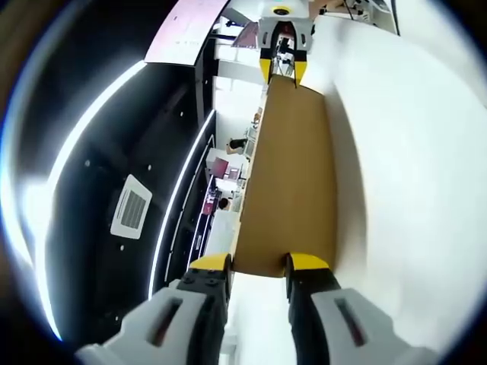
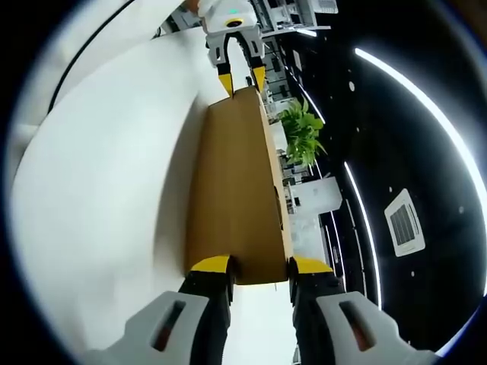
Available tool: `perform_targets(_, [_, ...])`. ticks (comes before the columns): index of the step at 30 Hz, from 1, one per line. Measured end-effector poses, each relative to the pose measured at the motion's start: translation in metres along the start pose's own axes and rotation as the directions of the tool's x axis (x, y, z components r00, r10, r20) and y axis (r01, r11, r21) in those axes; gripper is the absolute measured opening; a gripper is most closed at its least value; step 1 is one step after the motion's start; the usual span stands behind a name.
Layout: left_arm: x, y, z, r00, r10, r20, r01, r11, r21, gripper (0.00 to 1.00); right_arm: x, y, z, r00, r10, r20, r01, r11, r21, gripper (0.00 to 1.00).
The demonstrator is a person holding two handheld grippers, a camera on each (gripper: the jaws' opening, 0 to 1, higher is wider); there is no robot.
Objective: Operate the shoe box by opening the lid, removing the specified soft item, and placing it in the target area until the item is outside and the box remains undamaged.
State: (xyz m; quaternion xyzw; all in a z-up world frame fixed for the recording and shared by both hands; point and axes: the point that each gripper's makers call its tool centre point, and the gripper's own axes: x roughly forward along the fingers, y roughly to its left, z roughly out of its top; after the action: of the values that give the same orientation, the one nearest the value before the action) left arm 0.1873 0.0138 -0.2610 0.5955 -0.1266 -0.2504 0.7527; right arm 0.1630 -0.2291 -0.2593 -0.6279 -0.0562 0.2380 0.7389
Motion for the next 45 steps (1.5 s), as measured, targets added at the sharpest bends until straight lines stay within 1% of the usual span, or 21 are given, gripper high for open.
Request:
perform_targets(7, [-0.0015,0.004,0.0013,1.0,0.01,0.002,-0.01,1.0,-0.002,0.29,-0.0003,-0.0022,0.0011,1.0,0.002,0.002,-0.002,1.0,0.006,0.28])
perform_targets(12, [-0.0024,0.0046,0.0017,0.999,0.035,0.004,-0.035,0.999,-0.003,0.29,-0.0007,-0.002,0.0004,1.0,0.0,0.004,0.0,1.0,0.01,0.28])
perform_targets(14, [-0.0028,0.0055,0.002,1.0,0.027,0.002,-0.027,0.999,-0.032,0.29,-0.0009,-0.0018,0.0005,1.0,-0.001,0.003,0.001,1.0,0.023,0.28])
perform_targets(15, [-0.0029,0.0058,0.0026,1.0,0.026,-0.004,-0.027,0.999,-0.047,0.29,-0.0006,-0.0017,0.0004,1.0,-0.004,0.002,0.004,1.0,0.015,0.28])
perform_targets(20, [-0.0032,0.0043,0.0019,1.0,0.029,-0.005,-0.029,0.999,-0.036,0.29,-0.0014,-0.0013,0.0005,1.0,-0.012,-0.002,0.012,1.0,-0.002,0.28])
perform_targets(26, [-0.0025,0.0038,0.0018,0.999,0.035,-0.006,-0.036,0.999,-0.033,0.29,-0.0016,-0.0027,0.0005,1.0,-0.018,0.005,0.018,1.0,0.004,0.28])
perform_targets(30, [-0.0024,0.0046,0.0029,0.999,0.035,-0.005,-0.035,0.999,-0.027,0.29,-0.0014,-0.0009,0.0004,1.0,-0.023,-0.003,0.023,1.0,0.002,0.28])
perform_targets(37, [-0.0027,0.0055,0.0029,0.999,0.039,-0.003,-0.039,0.999,-0.031,0.29,-0.0021,-0.0038,0.0009,1.0,-0.023,-0.01,0.023,1.0,-0.002,0.28])
perform_targets(45, [-0.0037,0.0101,0.003,0.999,0.043,0.005,-0.043,0.998,-0.035,0.29,-0.0029,-0.0078,0.0015,1.0,-0.03,0.001,0.029,0.999,0.022,0.28])
